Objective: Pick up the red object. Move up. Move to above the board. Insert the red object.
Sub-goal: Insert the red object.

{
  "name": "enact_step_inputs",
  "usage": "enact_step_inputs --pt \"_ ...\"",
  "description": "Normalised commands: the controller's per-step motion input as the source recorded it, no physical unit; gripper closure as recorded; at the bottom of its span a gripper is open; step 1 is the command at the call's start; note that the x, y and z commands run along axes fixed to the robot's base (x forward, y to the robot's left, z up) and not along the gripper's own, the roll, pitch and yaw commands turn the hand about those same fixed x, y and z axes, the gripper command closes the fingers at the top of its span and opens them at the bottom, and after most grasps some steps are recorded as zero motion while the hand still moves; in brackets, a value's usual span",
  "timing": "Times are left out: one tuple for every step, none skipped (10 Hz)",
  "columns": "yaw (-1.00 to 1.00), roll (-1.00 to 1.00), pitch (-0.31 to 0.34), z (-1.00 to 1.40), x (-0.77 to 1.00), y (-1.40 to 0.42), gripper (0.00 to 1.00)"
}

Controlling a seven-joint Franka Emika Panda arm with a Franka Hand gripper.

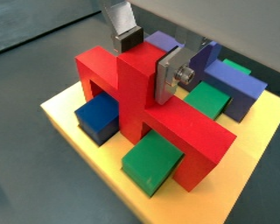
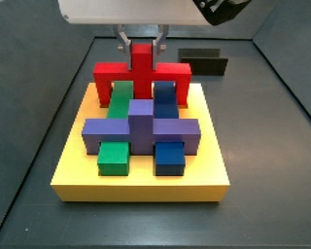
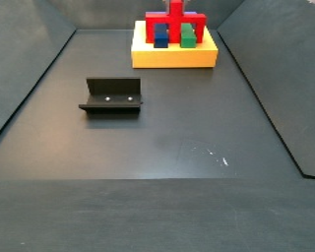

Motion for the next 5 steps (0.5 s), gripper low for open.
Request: enact_step_inputs --pt "0.38 -0.05 0.023 -0.06 0.34 -0.23 1.0" --pt "0.18 0.0 0.0 -0.04 0.0 0.0 1.0" --pt "0.0 0.0 0.0 -0.04 0.0 0.0 1.0" --pt "0.01 0.0 0.13 0.0 -0.07 0.31 1.0" --pt "0.0 -0.1 0.194 0.09 -0.05 0.45 1.0"
